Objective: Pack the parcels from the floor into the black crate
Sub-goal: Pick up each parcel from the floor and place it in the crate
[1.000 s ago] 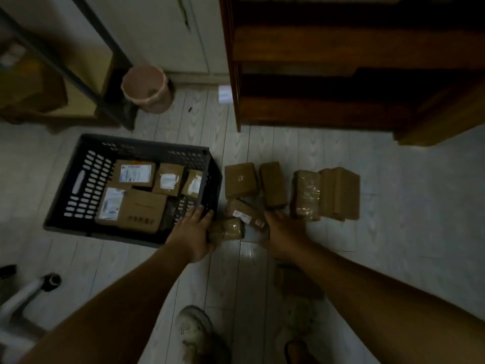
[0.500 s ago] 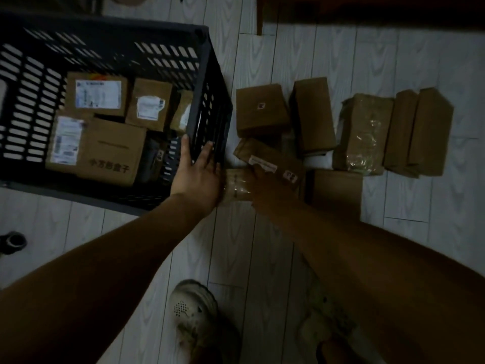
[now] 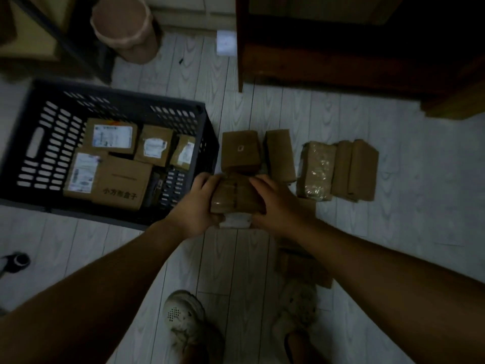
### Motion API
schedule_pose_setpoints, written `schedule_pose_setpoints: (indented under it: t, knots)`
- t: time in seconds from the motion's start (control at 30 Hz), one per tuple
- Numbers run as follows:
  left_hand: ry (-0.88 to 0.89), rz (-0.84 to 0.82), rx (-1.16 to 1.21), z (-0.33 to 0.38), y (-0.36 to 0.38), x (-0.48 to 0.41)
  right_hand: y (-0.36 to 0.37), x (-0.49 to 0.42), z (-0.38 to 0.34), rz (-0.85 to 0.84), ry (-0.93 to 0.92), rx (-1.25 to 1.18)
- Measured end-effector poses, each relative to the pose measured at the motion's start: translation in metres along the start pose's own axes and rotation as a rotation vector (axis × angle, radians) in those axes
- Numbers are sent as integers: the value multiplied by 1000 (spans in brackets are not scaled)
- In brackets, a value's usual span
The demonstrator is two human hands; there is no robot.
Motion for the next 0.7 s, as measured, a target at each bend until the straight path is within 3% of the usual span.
schedule_pose_setpoints:
  t: [0.13, 0.3, 0.4, 0.57, 0.7]
  knots:
    - [-96, 49, 279, 64, -76, 39, -76, 49, -57, 120, 105, -350]
    - [-204, 126, 582, 140, -187, 103, -155, 100, -150, -2, 213, -636]
    - [-274, 247, 739, 163, -243, 145, -193, 118, -208, 54, 173, -681]
    - [-281, 124, 823, 170, -294, 214, -223, 137, -306, 247, 83, -693]
    - [-265, 174, 848, 148, -348, 253, -207, 155, -384, 277, 17, -633]
Point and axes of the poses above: each hand's wrist, its own x-axis away from the middle knuckle, its own y-axis out of the palm, z = x × y, the point moved 2 cm from there along -x, towards the middle knuckle, and after that the axes turned 6 degrees about z, right-handed, at the moved point
